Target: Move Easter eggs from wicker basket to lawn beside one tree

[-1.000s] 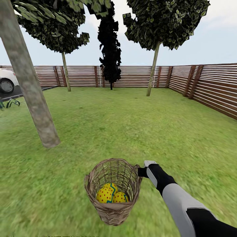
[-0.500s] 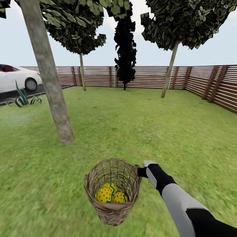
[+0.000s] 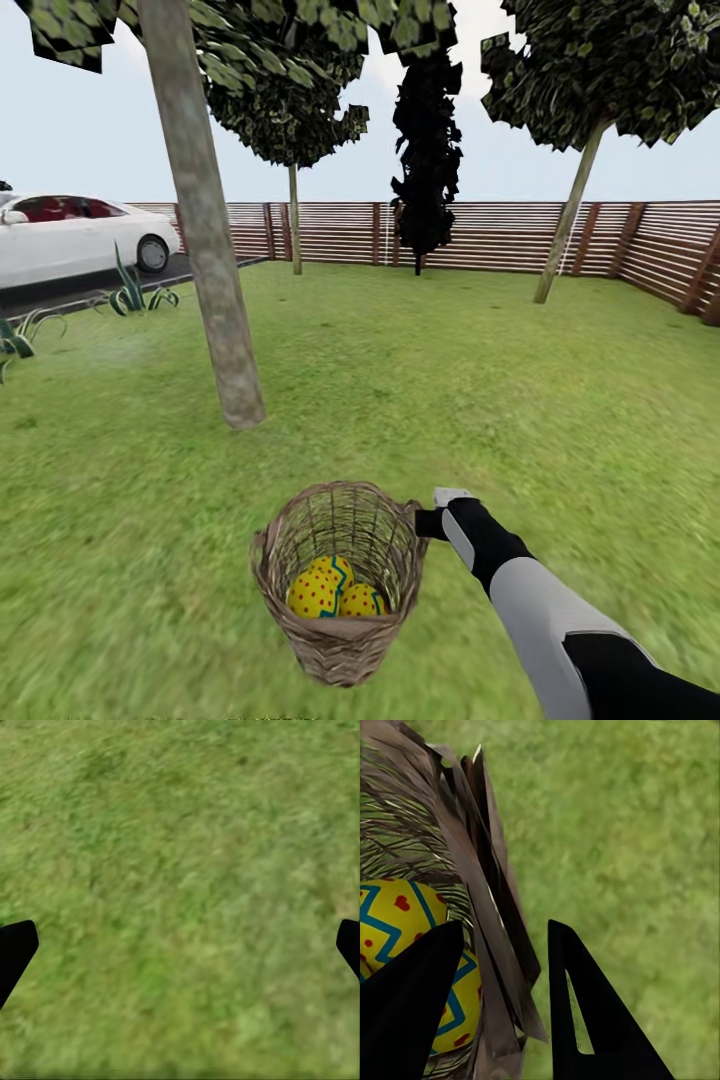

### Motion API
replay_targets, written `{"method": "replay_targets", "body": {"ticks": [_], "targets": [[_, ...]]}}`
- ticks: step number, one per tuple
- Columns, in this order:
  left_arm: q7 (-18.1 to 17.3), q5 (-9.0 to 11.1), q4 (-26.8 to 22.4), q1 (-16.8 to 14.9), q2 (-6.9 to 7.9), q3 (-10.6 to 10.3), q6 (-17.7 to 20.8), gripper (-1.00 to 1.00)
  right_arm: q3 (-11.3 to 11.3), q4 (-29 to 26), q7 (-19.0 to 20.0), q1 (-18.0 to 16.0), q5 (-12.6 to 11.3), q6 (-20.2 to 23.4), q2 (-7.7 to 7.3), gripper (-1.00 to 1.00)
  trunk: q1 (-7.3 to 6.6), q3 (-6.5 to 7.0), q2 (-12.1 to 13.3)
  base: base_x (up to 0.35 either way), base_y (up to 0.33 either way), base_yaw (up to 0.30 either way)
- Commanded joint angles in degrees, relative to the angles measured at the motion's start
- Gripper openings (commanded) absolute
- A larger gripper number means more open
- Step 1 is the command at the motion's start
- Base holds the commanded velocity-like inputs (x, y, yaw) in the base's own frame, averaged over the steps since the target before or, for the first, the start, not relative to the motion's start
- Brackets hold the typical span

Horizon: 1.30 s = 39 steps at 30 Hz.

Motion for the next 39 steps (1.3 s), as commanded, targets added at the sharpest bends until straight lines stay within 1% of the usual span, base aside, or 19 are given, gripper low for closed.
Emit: {"method": "replay_targets", "body": {"ticks": [1, 7, 14, 22, 29, 39], "targets": [[0.5, 0.6, -0.1, -0.1, 0.0, 0.0, 0.3, 1.0, -0.3, -0.1, -0.3, 0.0, -0.9, 0.2, 0.06, -1.0, 0.0, -0.06, 0.0, 0.0, 0.0, 0.247], [0.6, 0.3, 0.0, -0.1, 0.0, 0.0, 0.2, 1.0, -0.2, -0.2, -0.3, 0.0, -0.9, 0.2, 0.12, -1.0, 0.0, -0.06, 0.0, 0.0, 0.0, 0.242], [0.7, 0.3, 0.0, -0.1, 0.0, 0.0, 0.0, 1.0, -0.2, -0.2, -0.4, 0.0, -0.9, -0.9, 0.41, -1.0, 0.0, -0.06, 0.0, 0.0, 0.0, 0.082], [0.8, 0.3, 0.1, 0.0, 0.0, -0.1, 0.1, 1.0, -0.2, -0.2, -0.4, 0.0, -0.9, -1.0, 0.51, -1.0, 0.0, -0.06, 0.0, 0.025, 0.02, 0.268], [0.8, 0.2, 0.1, 0.0, 0.0, -0.1, 0.0, 1.0, -0.1, -0.1, -0.3, 0.0, -0.9, -1.0, 0.87, -1.0, 0.0, -0.06, 0.0, 0.211, 0.132, 0.289], [0.9, 0.2, 0.5, 0.0, 0.11, -0.1, 0.0, 1.0, -0.1, -0.1, -0.3, 0.0, -0.9, -1.0, 0.94, -1.0, 0.0, -0.06, 0.0, 0.274, 0.167, 0.289]]}}
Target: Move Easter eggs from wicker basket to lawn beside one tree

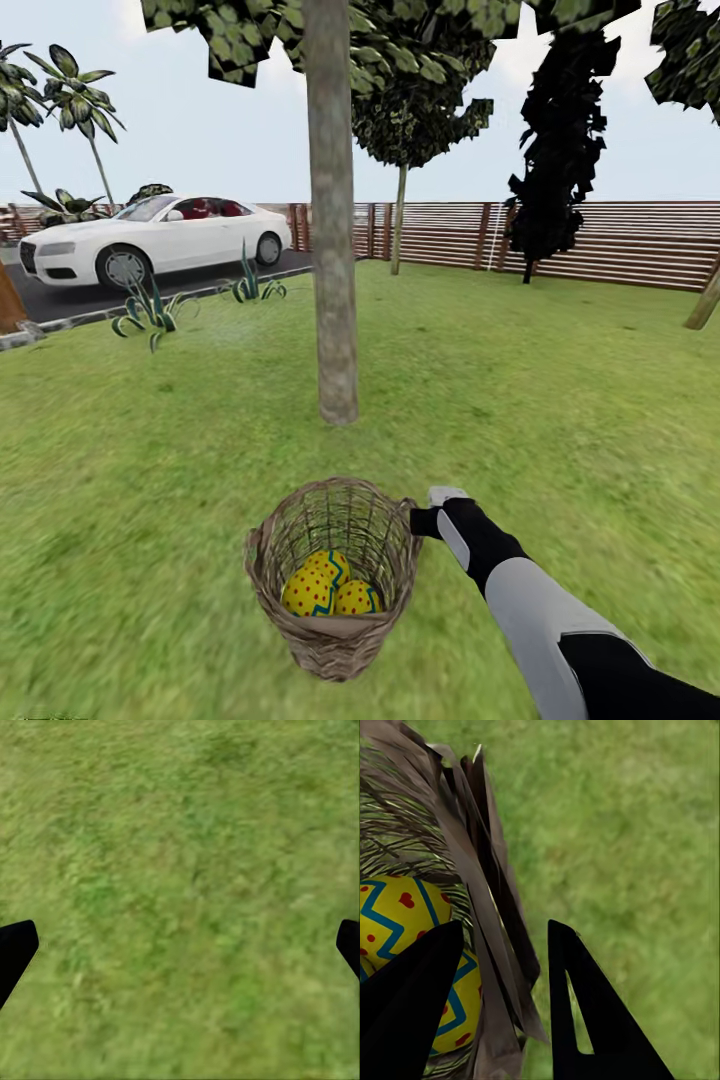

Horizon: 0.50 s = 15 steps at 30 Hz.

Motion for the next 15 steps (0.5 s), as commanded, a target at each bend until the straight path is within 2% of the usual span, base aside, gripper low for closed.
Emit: {"method": "replay_targets", "body": {"ticks": [1, 15], "targets": [[0.5, 0.6, 0.1, -0.1, 0.04, 0.0, 0.2, 1.0, -0.3, -0.1, -0.3, 0.0, -0.9, 0.2, 0.07, -1.0, 0.03, -0.06, 0.0, 0.276, 0.181, 0.289], [0.3, 0.5, 0.2, -0.1, -0.01, 0.0, 0.1, 1.0, -0.2, -0.3, -0.3, 0.0, -0.9, 0.2, 0.11, -1.0, 0.03, -0.06, 0.0, 0.278, 0.181, 0.288]]}}
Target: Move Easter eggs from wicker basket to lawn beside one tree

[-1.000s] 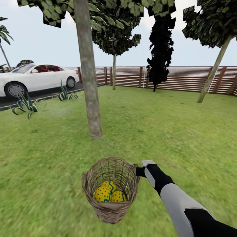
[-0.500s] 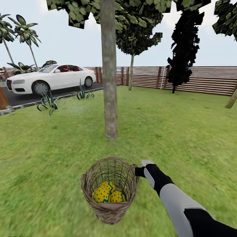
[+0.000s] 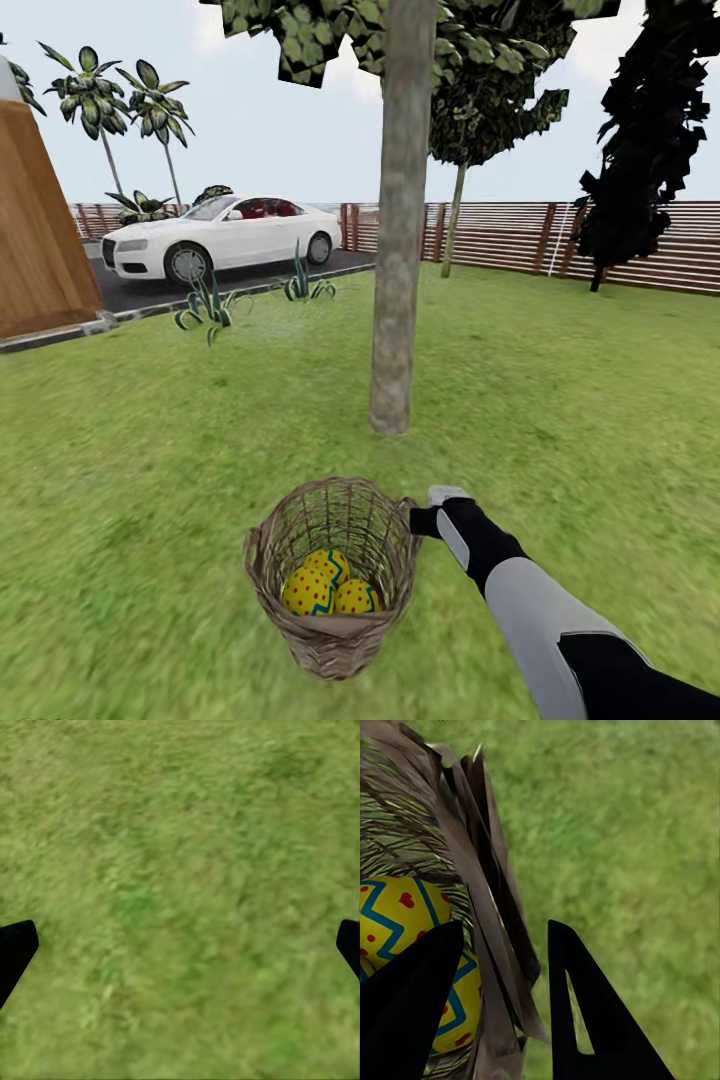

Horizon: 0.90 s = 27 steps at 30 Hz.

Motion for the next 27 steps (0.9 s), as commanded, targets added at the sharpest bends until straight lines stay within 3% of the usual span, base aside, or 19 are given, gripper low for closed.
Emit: {"method": "replay_targets", "body": {"ticks": [1, 8, 12, 14, 27], "targets": [[0.5, 0.6, 0.0, 0.0, 0.01, 0.0, 0.2, 1.0, -0.3, -0.2, -0.3, 0.0, -0.8, 0.3, 0.01, -1.0, 0.03, -0.06, 0.0, 0.285, 0.181, 0.215], [0.3, 0.7, -0.6, 0.0, 0.0, 0.0, 0.3, 1.0, -0.4, -0.2, -0.4, 0.1, -1.0, 1.2, -0.05, -1.0, 0.03, -0.06, 0.0, 0.289, 0.181, 0.059], [0.3, 0.7, -0.6, 0.0, 0.0, 0.0, 0.3, 1.0, -0.2, -0.2, -0.4, 0.1, -5.2, 4.4, -0.03, -1.0, 0.03, -0.13, 0.0, 0.291, 0.181, 0.225], [0.3, 0.7, -0.6, 0.0, 0.02, 0.0, 0.3, 1.0, -0.1, -0.4, -0.3, 0.1, -5.9, 6.6, 0.01, -1.0, 0.03, -0.24, 0.0, 0.29, 0.181, 0.222], [0.4, 0.7, -0.6, 0.0, 0.0, 0.0, 0.3, 1.0, -0.3, -0.4, -0.3, 0.1, -6.3, 7.4, 0.03, -1.0, 0.03, -1.08, 0.0, 0.283, 0.181, 0.21]]}}
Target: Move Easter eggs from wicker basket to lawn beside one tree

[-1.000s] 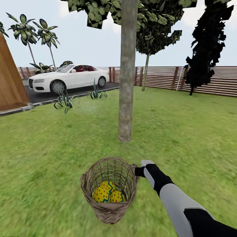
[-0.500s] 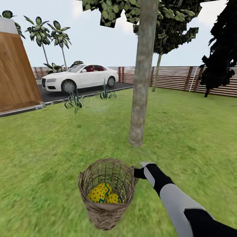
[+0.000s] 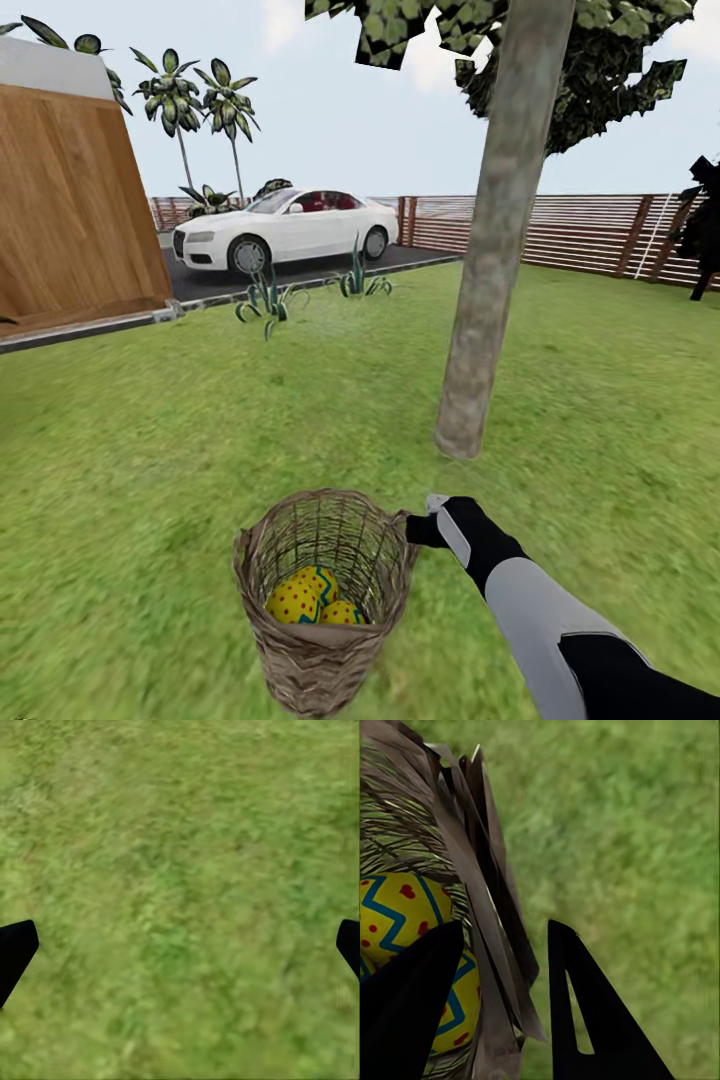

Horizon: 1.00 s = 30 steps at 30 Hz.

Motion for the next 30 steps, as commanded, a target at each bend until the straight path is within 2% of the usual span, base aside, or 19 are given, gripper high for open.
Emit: {"method": "replay_targets", "body": {"ticks": [1, 20, 30], "targets": [[0.5, 0.6, 0.0, 0.0, 0.01, 0.0, 0.2, 1.0, -0.3, -0.1, -0.3, 0.0, -1.2, 0.2, 0.03, -1.0, 0.03, -0.12, 0.0, 0.282, 0.181, 0.192], [0.4, 0.6, 0.0, 0.0, 0.01, 0.0, 0.3, 1.0, -0.2, -0.1, -0.3, 0.0, -1.2, 0.2, -0.05, -1.0, 0.03, -0.21, 0.0, 0.281, 0.189, 0.017], [0.4, 0.6, 0.0, -0.1, 0.01, 0.0, 0.2, 1.0, -0.2, -0.1, -0.3, 0.0, -1.2, 0.1, -0.04, -1.0, 0.03, -0.22, 0.0, 0.268, 0.227, 0.207]]}}
